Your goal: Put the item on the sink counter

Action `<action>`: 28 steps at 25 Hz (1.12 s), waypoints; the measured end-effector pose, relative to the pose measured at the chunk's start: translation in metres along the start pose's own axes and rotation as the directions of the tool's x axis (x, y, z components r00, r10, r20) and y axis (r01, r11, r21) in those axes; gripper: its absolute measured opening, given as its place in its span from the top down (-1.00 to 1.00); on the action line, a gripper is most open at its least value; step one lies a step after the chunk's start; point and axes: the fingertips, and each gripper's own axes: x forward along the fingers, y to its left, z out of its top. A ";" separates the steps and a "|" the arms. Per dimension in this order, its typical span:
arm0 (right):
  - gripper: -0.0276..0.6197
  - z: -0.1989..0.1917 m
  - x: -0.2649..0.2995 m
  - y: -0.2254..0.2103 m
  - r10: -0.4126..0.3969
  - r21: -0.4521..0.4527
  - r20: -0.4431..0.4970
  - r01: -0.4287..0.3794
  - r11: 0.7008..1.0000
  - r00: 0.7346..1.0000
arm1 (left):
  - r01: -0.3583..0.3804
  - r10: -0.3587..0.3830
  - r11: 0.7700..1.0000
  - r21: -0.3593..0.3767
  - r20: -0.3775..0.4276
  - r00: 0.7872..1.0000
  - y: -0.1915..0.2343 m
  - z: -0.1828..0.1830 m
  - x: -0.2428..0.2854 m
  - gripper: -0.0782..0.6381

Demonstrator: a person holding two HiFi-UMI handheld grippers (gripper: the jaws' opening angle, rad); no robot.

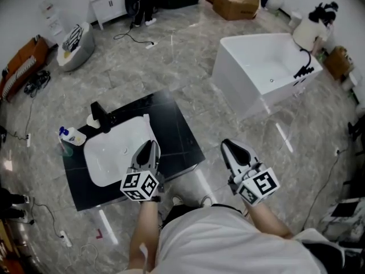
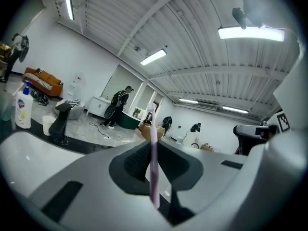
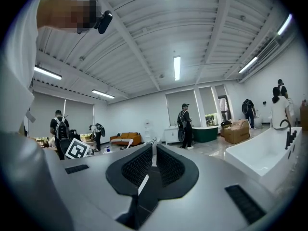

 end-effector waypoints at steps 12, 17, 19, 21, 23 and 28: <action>0.76 0.003 -0.013 -0.012 -0.054 -0.013 0.001 0.054 0.998 0.999 | -0.010 0.012 1.000 0.014 -0.137 0.991 0.020 -0.040 0.033 0.66; 0.76 0.003 -0.018 -0.015 -0.070 -0.012 -0.005 0.069 0.998 0.998 | -0.034 0.038 0.999 0.027 -0.205 0.978 0.032 -0.062 0.051 0.66; 0.76 0.002 -0.020 -0.017 -0.077 -0.011 -0.005 0.077 0.997 0.997 | -0.042 0.049 0.999 0.033 -0.231 0.972 0.036 -0.071 0.057 0.66; 0.76 0.001 -0.022 -0.020 -0.085 -0.009 -0.006 0.085 0.996 0.996 | -0.055 0.063 0.998 0.039 -0.256 0.965 0.042 -0.081 0.062 0.66; 0.76 0.001 -0.024 -0.022 -0.092 -0.008 -0.008 0.092 0.996 0.996 | -0.069 0.079 0.997 0.046 -0.283 0.956 0.047 -0.090 0.066 0.66; 0.76 0.001 -0.025 -0.025 -0.104 -0.001 -0.012 0.104 0.995 0.994 | -0.111 0.129 0.991 0.070 -0.362 0.923 0.060 -0.111 0.076 0.66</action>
